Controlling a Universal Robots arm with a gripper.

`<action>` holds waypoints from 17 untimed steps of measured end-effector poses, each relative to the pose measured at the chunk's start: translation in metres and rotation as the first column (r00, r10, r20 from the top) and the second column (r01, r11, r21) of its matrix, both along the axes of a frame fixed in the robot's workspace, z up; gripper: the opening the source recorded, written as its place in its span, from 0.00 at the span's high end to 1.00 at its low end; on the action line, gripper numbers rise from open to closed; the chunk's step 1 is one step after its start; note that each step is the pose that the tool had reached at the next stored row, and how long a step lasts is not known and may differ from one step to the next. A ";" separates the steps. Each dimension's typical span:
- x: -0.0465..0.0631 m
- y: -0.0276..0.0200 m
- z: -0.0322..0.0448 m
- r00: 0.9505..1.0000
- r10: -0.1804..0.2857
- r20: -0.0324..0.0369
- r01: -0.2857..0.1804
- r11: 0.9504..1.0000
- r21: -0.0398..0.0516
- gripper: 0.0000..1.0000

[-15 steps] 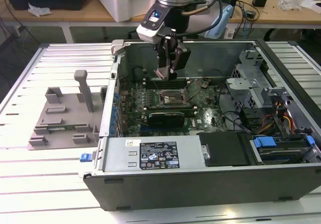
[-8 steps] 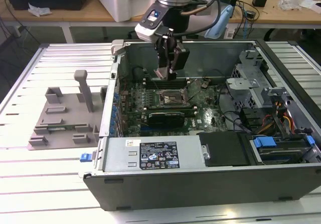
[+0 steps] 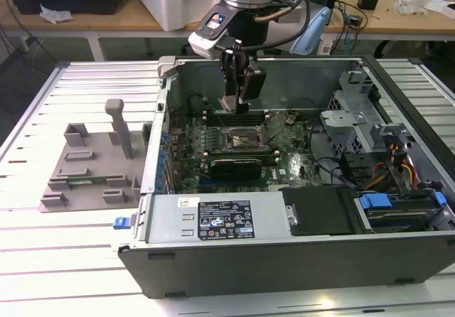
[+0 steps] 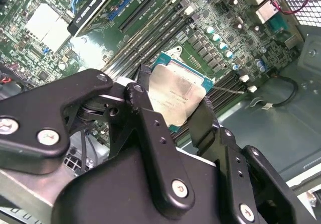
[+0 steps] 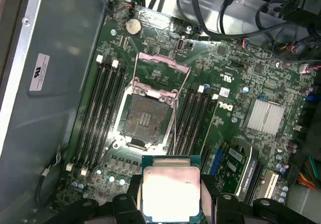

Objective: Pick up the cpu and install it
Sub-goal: 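Place the cpu into insertion slot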

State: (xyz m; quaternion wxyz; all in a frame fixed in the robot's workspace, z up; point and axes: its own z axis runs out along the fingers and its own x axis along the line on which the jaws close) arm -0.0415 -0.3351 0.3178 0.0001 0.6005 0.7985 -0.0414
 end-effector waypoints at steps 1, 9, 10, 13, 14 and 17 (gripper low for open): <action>0.000 0.0000 0.0000 1.000 -0.006 0.000 0.006 1.000 -0.001 0.45; 0.000 0.0000 0.0000 0.998 -0.069 0.000 0.069 0.998 -0.006 0.45; 0.000 0.0000 0.0000 0.997 -0.074 0.000 0.074 0.997 -0.007 0.45; 0.000 0.0000 0.0000 0.995 -0.095 0.000 0.095 0.995 -0.009 0.45; 0.000 0.0000 0.0000 0.994 -0.105 0.000 0.105 0.994 -0.009 0.45; 0.000 0.0000 0.0000 0.992 -0.123 0.001 0.123 0.992 -0.011 0.45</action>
